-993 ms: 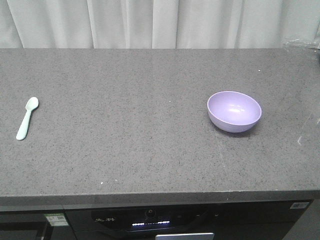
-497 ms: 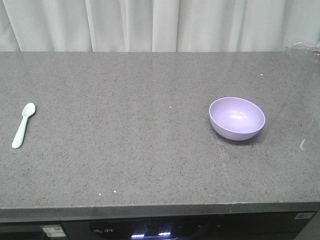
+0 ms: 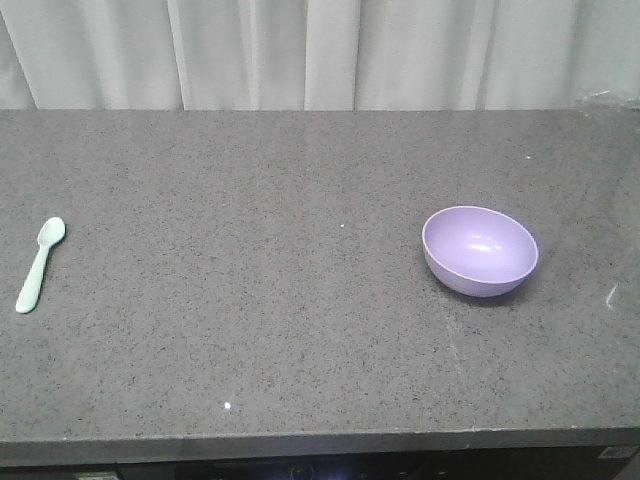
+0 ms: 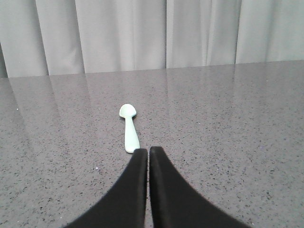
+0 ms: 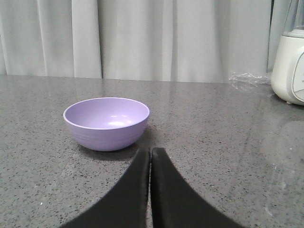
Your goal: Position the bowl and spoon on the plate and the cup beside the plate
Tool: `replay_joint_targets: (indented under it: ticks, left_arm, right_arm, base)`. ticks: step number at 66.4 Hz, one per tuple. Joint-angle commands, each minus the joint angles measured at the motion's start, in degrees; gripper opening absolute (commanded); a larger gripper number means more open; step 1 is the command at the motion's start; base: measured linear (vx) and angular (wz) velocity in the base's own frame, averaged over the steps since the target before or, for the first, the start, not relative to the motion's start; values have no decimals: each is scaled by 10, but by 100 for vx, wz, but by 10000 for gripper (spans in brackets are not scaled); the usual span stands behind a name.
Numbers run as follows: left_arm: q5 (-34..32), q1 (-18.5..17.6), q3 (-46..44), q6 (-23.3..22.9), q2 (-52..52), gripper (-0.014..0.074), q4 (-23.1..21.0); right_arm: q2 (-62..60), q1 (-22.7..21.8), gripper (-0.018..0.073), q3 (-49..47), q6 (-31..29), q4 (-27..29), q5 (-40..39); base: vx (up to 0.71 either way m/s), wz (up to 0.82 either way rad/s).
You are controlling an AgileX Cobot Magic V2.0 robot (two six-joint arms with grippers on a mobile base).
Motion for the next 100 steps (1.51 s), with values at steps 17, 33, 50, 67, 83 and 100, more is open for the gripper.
replay_joint_targets:
  ticks: [17, 33, 50, 67, 83, 100]
  left_arm:
    - [-38, 1, -5, -7, -3, -6, 0]
    - [-38, 1, -5, -7, -3, -6, 0]
    - [-38, 1, -5, -7, -3, -6, 0]
    - [-38, 1, -5, -7, -3, -6, 0]
    - [-38, 1, -5, -7, -3, -6, 0]
    - [-38, 1, -5, -7, -3, -6, 0]
  right_arm:
    - [-6, 1, -3, 2, 0, -2, -42]
    - [-6, 1, -3, 2, 0, -2, -42]
    - [-6, 1, -3, 2, 0, -2, -42]
    - [-6, 1, -3, 2, 0, -2, -42]
    - [-6, 1, -3, 2, 0, -2, -42]
    - [-6, 1, -3, 2, 0, -2, -42]
  base:
    - [4, 1]
    - [3, 1]
    - [3, 1]
    - [3, 0]
    - [1, 1]
    - [0, 0]
